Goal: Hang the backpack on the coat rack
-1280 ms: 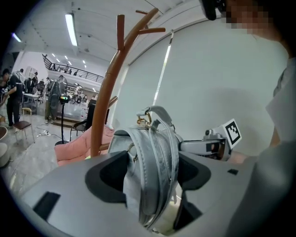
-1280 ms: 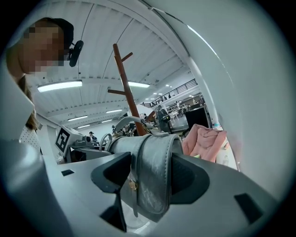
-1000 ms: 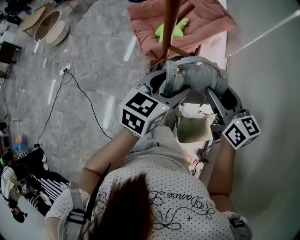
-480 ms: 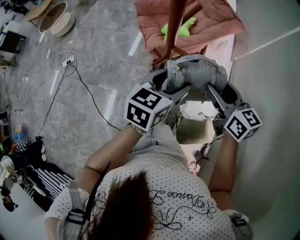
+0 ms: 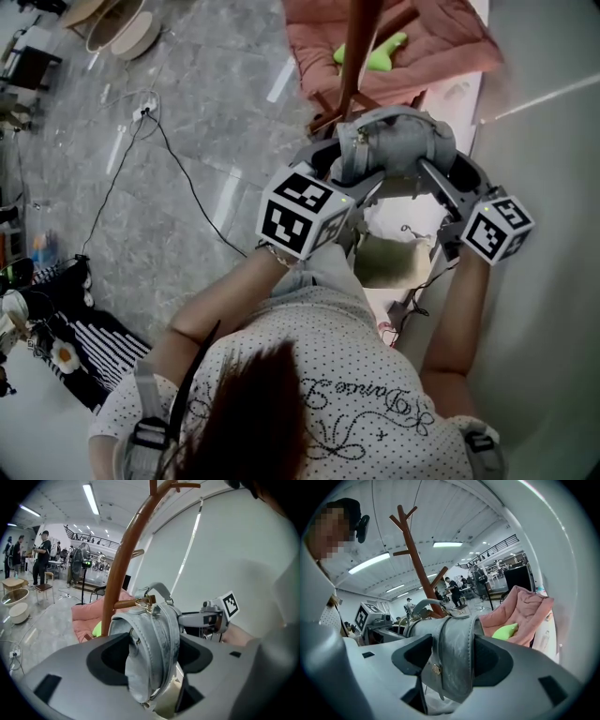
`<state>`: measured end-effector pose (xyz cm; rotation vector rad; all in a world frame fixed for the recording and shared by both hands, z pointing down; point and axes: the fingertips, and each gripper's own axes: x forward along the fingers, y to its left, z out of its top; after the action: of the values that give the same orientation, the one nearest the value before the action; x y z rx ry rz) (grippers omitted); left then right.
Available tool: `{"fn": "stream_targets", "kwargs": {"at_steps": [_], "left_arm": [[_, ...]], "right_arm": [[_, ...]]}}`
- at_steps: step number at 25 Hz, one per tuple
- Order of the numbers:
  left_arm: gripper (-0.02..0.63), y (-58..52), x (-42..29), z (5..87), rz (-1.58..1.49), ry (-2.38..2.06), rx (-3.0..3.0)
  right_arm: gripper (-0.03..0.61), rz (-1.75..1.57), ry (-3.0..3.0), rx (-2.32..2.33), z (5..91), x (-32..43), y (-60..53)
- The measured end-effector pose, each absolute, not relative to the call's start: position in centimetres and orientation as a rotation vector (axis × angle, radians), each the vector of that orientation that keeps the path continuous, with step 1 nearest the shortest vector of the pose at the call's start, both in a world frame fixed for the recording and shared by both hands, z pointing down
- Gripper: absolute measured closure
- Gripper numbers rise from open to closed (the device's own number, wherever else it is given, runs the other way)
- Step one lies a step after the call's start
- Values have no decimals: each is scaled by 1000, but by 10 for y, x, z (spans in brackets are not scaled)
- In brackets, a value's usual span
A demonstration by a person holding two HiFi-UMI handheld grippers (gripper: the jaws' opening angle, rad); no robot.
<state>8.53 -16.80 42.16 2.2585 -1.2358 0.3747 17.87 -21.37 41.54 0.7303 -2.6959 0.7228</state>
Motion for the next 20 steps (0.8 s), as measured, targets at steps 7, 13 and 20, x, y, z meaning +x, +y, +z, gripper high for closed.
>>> {"fn": "stream_targets", "kwargs": {"at_steps": [7, 13, 20], "left_arm": [[330, -170, 80, 428, 413, -1250, 2216], [330, -170, 77, 436, 456, -1259, 2197], [334, -172, 71, 449, 497, -1251, 2153]], "right_arm": [[308, 750, -2688, 642, 424, 169, -224], [305, 759, -2665, 598, 432, 163, -231], [302, 763, -2612, 552, 443, 155, -238]]}}
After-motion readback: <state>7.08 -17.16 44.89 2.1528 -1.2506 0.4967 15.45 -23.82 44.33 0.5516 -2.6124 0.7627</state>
